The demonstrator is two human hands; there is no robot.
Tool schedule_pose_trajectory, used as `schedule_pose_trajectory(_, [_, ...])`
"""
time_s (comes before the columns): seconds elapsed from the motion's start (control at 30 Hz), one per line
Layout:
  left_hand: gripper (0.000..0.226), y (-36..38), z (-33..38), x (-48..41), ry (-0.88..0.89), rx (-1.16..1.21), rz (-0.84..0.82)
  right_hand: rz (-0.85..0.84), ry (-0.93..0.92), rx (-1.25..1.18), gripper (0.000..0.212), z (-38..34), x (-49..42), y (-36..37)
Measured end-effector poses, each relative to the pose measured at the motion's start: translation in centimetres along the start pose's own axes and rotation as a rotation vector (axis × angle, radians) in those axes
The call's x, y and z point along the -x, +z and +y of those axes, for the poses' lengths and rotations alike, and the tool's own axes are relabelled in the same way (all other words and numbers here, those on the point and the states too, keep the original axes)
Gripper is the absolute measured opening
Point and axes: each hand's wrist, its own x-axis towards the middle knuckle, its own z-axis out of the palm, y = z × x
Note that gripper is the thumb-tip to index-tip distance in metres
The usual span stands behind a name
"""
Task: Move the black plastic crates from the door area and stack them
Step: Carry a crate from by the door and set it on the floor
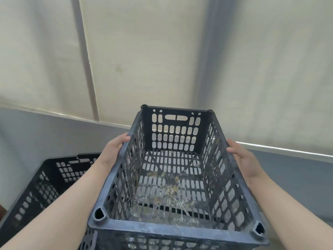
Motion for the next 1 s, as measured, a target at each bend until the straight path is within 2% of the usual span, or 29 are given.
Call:
schedule_pose_trajectory(0.3, [0.034, 12.5, -5.3, -1.5, -0.069, -0.182, -0.059, 0.039, 0.021, 0.045, 0.036, 3.1, 1.5, -14.8])
schedule_pose_trajectory(0.47, [0.033, 16.4, -9.0, -2.5, -0.060, -0.270, -0.035, 0.018, 0.045, 0.059, 0.038, 5.7, 0.2, -20.4])
schedule_pose_trajectory(0.6, [0.046, 16.8, -12.8, -3.2, -0.103, -0.293, 0.002, 0.018, 0.109, 0.114, 0.081, 9.6, -1.0, -23.2])
schedule_pose_trajectory(0.67, [0.047, 16.3, -15.2, -3.6, -0.139, -0.282, 0.007, 0.033, 0.127, 0.143, 0.086, 11.7, -1.2, -23.1])
schedule_pose_trajectory(0.73, [0.049, 15.1, -17.9, -4.1, -0.186, -0.241, 0.026, 0.077, 0.158, 0.178, 0.086, 13.5, -0.9, -21.9])
schedule_pose_trajectory(0.9, [0.045, 11.8, -25.3, -5.1, -0.268, -0.198, 0.044, 0.140, 0.187, 0.180, 0.063, 21.5, -1.4, -20.9])
schedule_pose_trajectory(1.0, [0.046, 10.1, -30.1, -5.3, -0.254, -0.256, 0.050, 0.165, 0.215, 0.192, 0.063, 26.9, -1.4, -20.7])
